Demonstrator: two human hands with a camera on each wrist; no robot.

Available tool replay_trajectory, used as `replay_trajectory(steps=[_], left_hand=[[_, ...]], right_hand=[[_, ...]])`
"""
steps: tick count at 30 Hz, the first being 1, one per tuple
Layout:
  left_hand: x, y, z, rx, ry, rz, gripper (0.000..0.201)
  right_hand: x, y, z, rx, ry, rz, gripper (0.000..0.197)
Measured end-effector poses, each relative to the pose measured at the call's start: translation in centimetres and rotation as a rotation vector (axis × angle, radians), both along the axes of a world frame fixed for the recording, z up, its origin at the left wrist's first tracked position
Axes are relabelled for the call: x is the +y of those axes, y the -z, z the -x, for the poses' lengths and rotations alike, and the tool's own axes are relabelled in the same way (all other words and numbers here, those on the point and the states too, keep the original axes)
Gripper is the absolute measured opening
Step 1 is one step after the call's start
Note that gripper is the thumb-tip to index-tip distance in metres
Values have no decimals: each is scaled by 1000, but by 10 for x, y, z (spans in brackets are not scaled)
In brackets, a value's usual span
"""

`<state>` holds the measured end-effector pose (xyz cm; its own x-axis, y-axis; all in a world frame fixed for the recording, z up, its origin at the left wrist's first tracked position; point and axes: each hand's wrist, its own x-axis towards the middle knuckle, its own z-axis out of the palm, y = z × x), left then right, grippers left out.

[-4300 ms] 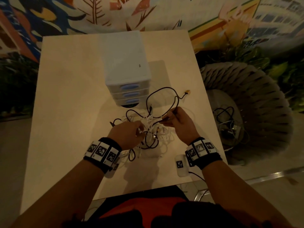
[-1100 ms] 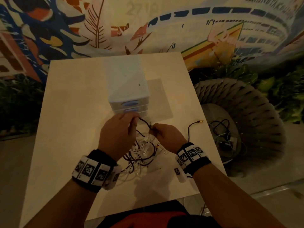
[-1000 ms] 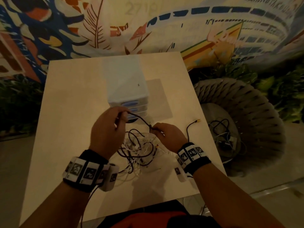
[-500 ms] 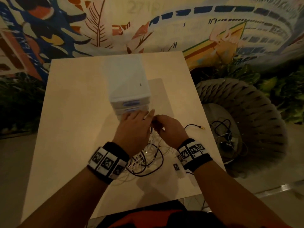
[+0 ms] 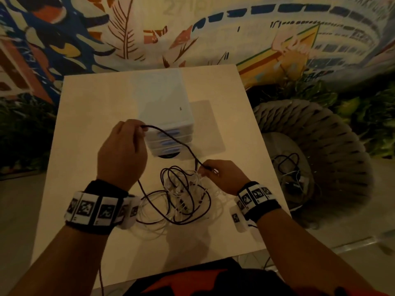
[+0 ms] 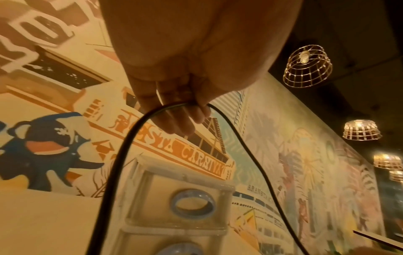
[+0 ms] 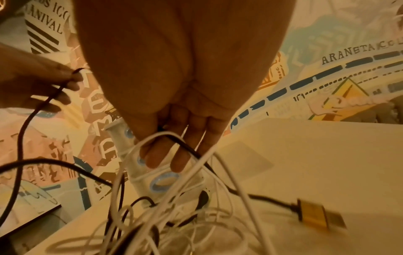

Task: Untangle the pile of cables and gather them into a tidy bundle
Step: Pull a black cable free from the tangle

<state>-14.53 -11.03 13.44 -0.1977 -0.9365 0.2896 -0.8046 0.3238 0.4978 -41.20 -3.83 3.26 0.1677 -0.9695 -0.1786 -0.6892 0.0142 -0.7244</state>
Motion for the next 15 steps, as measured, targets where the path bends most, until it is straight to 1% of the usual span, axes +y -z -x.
replay_trajectory(steps=[1,2,3,4,5,6,8,10,11,13,15], left_hand=[[2,0,-3,-52,-29,-36,21],[5,-2,-4,-103,-37,-68,31],[8,-6,-3,-140,-20,-89,48],[11,-12,1,-165,15,-86,63],[14,-18,9,-199,76,-54,73],[18,-22,19,-257,160,-11,76],[23,-19,38,-381,343,26,71],[24,-3,49,-471,467,-21,57],[23,6,50,-487,490,-56,50],[20,15,48,-453,491,-111,42],[19,13,43,-383,459,-90,39]], right_hand=[[-2,-2,1,-10,5,9,22],[-4,-5,2,-15,13,21,23],[-6,-8,2,-15,16,38,24],[-9,-11,1,-14,11,52,25],[-12,-14,-1,-17,-1,61,25],[-14,-17,-3,-18,-17,65,25],[-17,-24,-10,1,-52,89,26],[-18,-29,-15,2,-53,163,26],[-17,-31,-16,-12,-51,197,25],[-17,-31,-17,-37,-63,227,23],[-16,-25,-16,-14,-63,197,19]])
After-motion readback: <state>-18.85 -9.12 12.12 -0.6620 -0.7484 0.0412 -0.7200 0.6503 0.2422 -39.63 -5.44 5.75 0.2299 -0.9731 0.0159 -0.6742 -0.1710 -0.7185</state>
